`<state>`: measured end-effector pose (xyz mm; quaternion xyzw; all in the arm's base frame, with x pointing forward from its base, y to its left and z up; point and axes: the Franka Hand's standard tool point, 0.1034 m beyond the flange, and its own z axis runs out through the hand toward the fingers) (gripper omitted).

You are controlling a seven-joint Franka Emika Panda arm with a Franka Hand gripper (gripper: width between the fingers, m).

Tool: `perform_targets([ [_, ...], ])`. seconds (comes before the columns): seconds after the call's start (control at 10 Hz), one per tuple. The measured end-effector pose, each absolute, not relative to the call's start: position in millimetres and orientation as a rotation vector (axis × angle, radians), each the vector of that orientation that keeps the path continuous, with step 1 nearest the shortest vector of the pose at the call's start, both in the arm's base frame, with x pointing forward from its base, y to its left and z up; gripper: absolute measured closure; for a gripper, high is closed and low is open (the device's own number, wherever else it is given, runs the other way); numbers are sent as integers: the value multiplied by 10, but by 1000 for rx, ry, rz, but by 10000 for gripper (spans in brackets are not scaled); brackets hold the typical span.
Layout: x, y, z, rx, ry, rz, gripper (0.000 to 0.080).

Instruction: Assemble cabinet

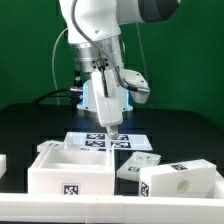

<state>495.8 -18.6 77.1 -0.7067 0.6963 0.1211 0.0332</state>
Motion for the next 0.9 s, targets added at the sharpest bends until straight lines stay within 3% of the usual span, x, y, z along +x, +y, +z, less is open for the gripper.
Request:
perform_targets([
  [0.9,4778,-221,761,-2102,2237,608,150],
])
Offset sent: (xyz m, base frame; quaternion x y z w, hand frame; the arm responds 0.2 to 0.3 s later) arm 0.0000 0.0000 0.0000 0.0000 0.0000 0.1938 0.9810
